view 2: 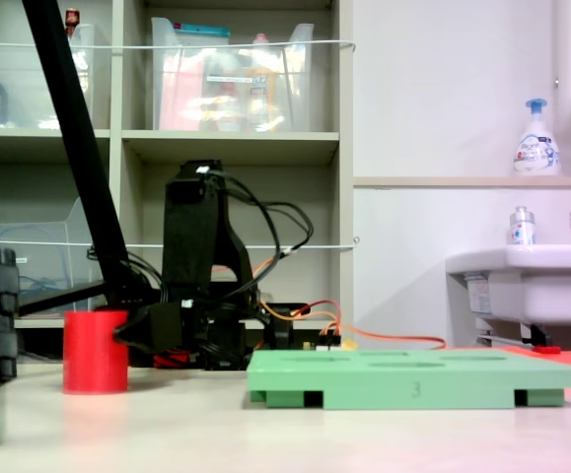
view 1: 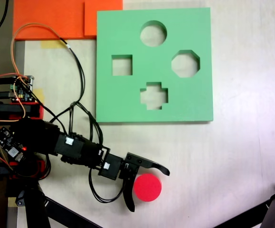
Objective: Put the cylinder block into the corresponding hole
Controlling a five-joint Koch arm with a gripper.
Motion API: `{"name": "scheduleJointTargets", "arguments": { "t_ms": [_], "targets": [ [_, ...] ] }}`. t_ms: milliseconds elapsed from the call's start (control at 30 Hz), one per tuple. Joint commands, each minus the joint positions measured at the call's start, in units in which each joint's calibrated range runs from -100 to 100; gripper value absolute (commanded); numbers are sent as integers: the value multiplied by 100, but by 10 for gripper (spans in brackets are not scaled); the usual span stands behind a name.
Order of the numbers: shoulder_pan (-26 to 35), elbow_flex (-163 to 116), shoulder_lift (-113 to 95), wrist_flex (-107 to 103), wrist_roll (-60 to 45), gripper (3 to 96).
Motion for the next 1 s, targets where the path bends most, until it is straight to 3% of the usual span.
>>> {"name": "scheduleJointTargets", "arguments": {
  "t_ms": [33,167,233,400,633,867,1000],
  "targets": [
    [-49,270,129,675,24,815],
    [-78,300,185,675,24,714],
    [-68,290,227,675,24,567],
    [-15,180,310,675,44,396],
    [-20,-69,185,675,44,313],
    [-20,-119,-53,675,44,311],
    [34,-169,-1826,136,44,311]
  ]
}}
